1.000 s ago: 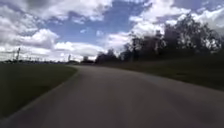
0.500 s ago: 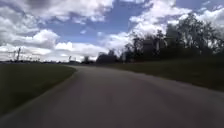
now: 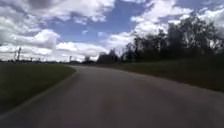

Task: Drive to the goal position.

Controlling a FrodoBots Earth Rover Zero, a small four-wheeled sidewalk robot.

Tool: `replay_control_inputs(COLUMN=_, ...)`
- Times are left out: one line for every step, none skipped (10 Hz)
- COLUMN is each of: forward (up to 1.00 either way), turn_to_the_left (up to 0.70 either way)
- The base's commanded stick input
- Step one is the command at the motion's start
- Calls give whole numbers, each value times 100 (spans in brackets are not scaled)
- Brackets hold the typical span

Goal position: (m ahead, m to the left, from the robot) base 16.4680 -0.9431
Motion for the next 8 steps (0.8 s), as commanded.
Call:
replay_control_inputs(forward=100, turn_to_the_left=0)
replay_control_inputs(forward=100, turn_to_the_left=0)
replay_control_inputs(forward=100, turn_to_the_left=2)
replay_control_inputs(forward=100, turn_to_the_left=4)
replay_control_inputs(forward=100, turn_to_the_left=5)
replay_control_inputs(forward=100, turn_to_the_left=6)
replay_control_inputs(forward=100, turn_to_the_left=7)
replay_control_inputs(forward=100, turn_to_the_left=7)
